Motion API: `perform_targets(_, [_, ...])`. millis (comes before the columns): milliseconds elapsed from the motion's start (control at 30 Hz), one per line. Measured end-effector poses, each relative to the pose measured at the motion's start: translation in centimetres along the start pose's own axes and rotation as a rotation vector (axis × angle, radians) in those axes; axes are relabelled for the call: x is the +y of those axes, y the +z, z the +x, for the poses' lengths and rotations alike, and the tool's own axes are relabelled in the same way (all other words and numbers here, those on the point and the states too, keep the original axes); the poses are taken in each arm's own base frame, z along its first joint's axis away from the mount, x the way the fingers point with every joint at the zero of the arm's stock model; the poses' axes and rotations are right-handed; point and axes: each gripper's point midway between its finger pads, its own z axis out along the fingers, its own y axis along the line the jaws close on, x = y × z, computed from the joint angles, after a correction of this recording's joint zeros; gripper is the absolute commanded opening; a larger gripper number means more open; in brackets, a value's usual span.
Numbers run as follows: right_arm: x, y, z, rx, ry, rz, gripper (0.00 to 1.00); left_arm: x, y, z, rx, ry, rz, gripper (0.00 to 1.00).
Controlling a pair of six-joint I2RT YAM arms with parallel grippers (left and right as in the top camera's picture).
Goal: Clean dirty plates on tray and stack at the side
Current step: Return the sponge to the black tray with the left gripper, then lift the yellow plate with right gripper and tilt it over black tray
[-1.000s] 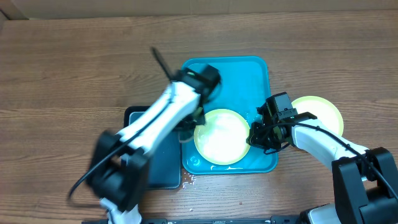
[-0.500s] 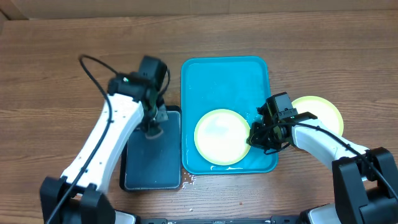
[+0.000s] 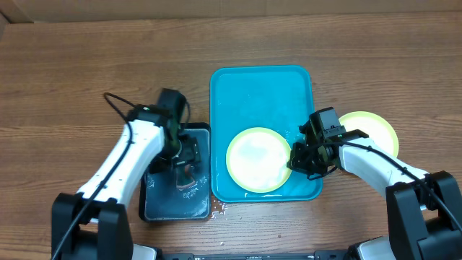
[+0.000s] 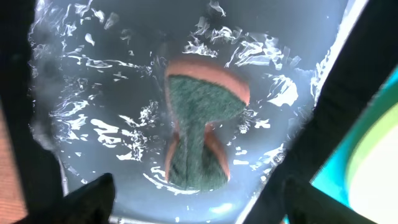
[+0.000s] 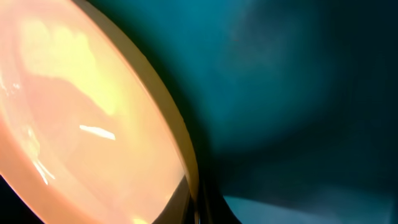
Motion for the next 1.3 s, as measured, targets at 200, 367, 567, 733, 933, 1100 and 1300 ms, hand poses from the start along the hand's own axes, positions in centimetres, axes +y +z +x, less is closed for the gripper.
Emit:
perform_targets(200, [-0.7,-1.3,1.6,0.077,0.032,0.083,0.04,1.6,-6.8,-1.1,-0.122,-0.064,0.087,1.0])
perform_targets(367, [2.2,-5.2,-0.2,-0.031,-0.073,0.14,0.04,2.8,-14.4,-1.0,-0.343,-0.092,0.171,1.0])
perform_targets(567, [10.2,-10.7,-1.8,-0.257,-0.31,0.132,0.04,3.6,-19.3,1.8,-0.505,-0.079,0.228,1.0])
perform_targets(733, [15.4,-10.8,-0.5,-0.368,-0.495,0.136,0.04,4.1,-20.9,3.7,-0.57,-0.073,0.252,1.0])
perform_targets(933, [20.5,-9.0,2.2,-0.478,-0.68,0.153,0.04,4.5,-21.7,5.1,-0.61,-0.07,0.266,1.0])
perform_targets(1100, [21.1,-6.5,3.2,-0.54,-0.766,0.284,0.04,4.5,-21.7,5.2,-0.606,-0.07,0.265,1.0])
perform_targets(1300, [22.1,-7.6,3.6,-0.699,-0.822,0.392,0.04,4.5,-21.6,5.2,-0.604,-0.07,0.264,1.0])
